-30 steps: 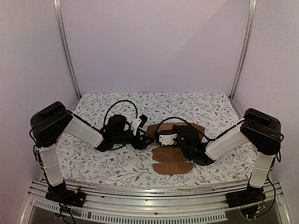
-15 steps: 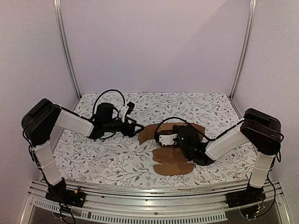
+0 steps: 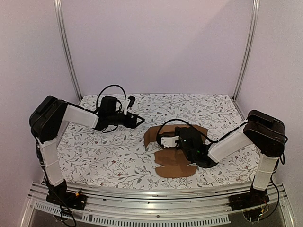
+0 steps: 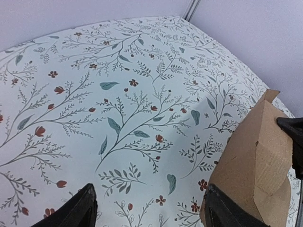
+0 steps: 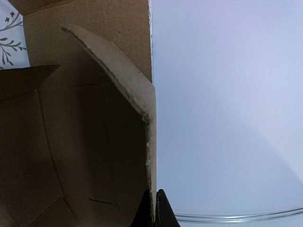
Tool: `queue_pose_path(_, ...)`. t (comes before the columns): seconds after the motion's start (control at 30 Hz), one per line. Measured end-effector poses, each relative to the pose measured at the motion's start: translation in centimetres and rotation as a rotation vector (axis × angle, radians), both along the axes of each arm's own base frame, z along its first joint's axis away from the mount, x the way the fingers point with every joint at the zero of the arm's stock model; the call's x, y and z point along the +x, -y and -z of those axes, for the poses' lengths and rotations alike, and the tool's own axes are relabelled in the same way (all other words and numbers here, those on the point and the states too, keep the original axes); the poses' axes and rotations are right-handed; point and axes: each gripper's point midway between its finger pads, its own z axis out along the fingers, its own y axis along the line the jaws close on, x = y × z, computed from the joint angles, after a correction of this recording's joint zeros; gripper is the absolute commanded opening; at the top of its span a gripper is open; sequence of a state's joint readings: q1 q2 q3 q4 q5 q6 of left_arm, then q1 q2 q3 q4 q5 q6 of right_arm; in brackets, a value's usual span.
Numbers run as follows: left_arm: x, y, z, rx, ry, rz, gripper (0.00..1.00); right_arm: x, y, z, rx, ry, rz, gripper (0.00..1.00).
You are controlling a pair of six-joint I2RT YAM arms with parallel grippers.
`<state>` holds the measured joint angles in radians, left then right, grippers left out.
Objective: Fold the paper box
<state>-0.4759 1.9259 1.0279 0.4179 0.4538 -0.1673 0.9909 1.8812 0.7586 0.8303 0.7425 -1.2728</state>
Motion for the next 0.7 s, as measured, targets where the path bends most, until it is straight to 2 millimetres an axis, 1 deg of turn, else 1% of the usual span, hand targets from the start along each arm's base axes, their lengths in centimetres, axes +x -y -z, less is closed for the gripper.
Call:
queue_pose_path(0.07, 0.7, 0.7, 1.1, 0.022, -0.018, 0.004, 0.77, -0.1, -0.1, 0.0, 0.0, 0.0, -0.002, 0.0)
queue_pose_path(0.13, 0.4, 1.7, 2.4, 0.043, -0.033, 0.034, 0.78, -0.2, -0.2, 0.0, -0.002, 0.001, -0.006, 0.0)
queue_pose_path(0.23, -1.9, 3.6, 3.5, 0.056, -0.037, 0.135, 0.79, -0.3, -0.3, 0.0, -0.007, 0.002, -0.01, 0.0)
queue_pose_path(0.37, -5.2, 6.7, 3.4, 0.06, 0.001, 0.281, 0.78, -0.3, -0.3, 0.0, -0.01, 0.003, -0.012, 0.0)
queue_pose_path(0.43, -6.5, 7.8, 3.4, 0.063, 0.018, 0.338, 0.78, -0.3, -0.3, 0.0, -0.012, 0.003, -0.013, 0.0)
queue_pose_path(0.57, -7.9, 8.8, 3.4, 0.066, 0.034, 0.394, 0.78, -0.3, -0.3, -0.1, -0.014, 0.005, -0.01, 0.0)
queue_pose_path(0.7, -8.8, 8.3, 4.4, 0.076, 0.018, 0.4, 0.79, -0.3, -0.3, -0.1, -0.014, 0.005, -0.01, 0.0)
